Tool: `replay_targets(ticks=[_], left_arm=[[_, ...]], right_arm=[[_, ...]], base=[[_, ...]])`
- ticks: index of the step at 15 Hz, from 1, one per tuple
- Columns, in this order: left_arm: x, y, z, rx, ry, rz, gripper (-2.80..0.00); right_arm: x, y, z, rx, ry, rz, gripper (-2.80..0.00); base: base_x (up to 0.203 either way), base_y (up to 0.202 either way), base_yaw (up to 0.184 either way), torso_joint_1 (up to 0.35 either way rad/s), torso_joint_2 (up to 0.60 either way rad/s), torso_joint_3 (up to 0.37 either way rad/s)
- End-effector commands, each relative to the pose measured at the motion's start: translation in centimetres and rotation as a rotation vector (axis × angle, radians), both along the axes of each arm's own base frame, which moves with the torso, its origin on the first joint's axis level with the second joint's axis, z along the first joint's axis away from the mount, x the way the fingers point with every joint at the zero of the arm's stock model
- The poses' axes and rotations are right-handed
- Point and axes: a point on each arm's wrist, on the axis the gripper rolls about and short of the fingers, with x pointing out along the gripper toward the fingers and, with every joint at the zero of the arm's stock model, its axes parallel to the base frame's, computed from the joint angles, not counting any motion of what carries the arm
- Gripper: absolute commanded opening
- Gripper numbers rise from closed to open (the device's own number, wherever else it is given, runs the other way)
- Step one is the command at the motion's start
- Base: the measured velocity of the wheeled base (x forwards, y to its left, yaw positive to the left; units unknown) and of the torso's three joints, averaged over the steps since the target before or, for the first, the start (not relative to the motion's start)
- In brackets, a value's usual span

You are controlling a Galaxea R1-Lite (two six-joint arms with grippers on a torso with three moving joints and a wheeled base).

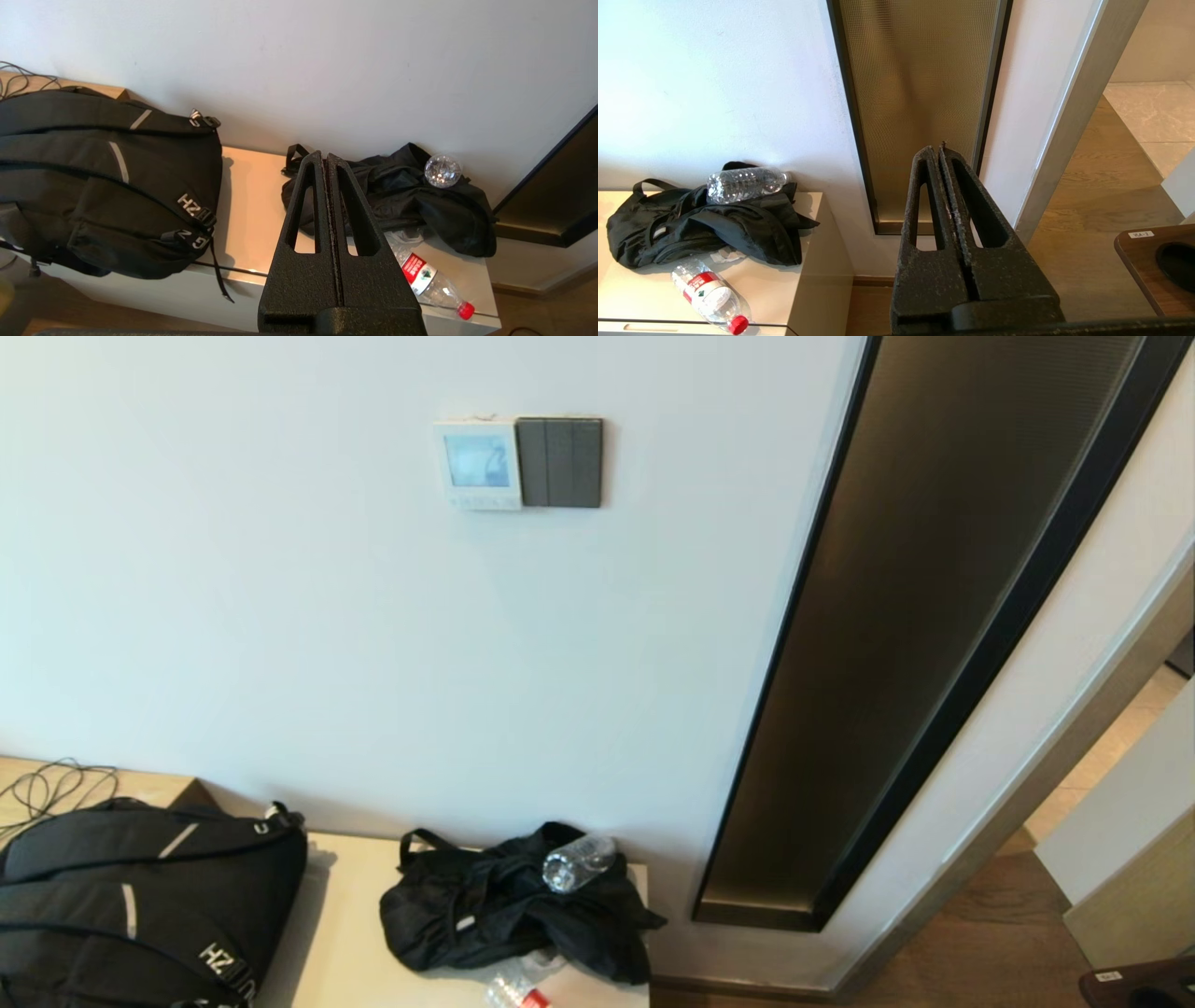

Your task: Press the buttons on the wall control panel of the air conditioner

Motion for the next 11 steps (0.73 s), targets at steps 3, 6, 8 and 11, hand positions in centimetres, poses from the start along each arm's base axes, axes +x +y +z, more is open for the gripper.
replay_targets(ticks=[3, 6, 8, 11], left_arm=[[0.01, 0.0, 0.0, -0.001, 0.002, 0.001, -2.8], [0.01, 0.0, 0.0, -0.001, 0.002, 0.001, -2.8], [0.01, 0.0, 0.0, -0.001, 0.002, 0.001, -2.8], [0.01, 0.0, 0.0, -0.001, 0.002, 0.001, -2.8]], right_arm=[[0.01, 0.0, -0.04, 0.0, 0.001, 0.002, -2.8], [0.0, 0.0, -0.01, -0.001, 0.0, 0.001, -2.8], [0.01, 0.0, -0.01, -0.001, 0.0, 0.0, -2.8], [0.0, 0.0, -0.01, -0.001, 0.0, 0.001, -2.8]], base=[[0.0, 0.0, 0.0, 0.0, 0.0, 0.0], [0.0, 0.0, 0.0, 0.0, 0.0, 0.0], [0.0, 0.0, 0.0, 0.0, 0.0, 0.0], [0.0, 0.0, 0.0, 0.0, 0.0, 0.0]])
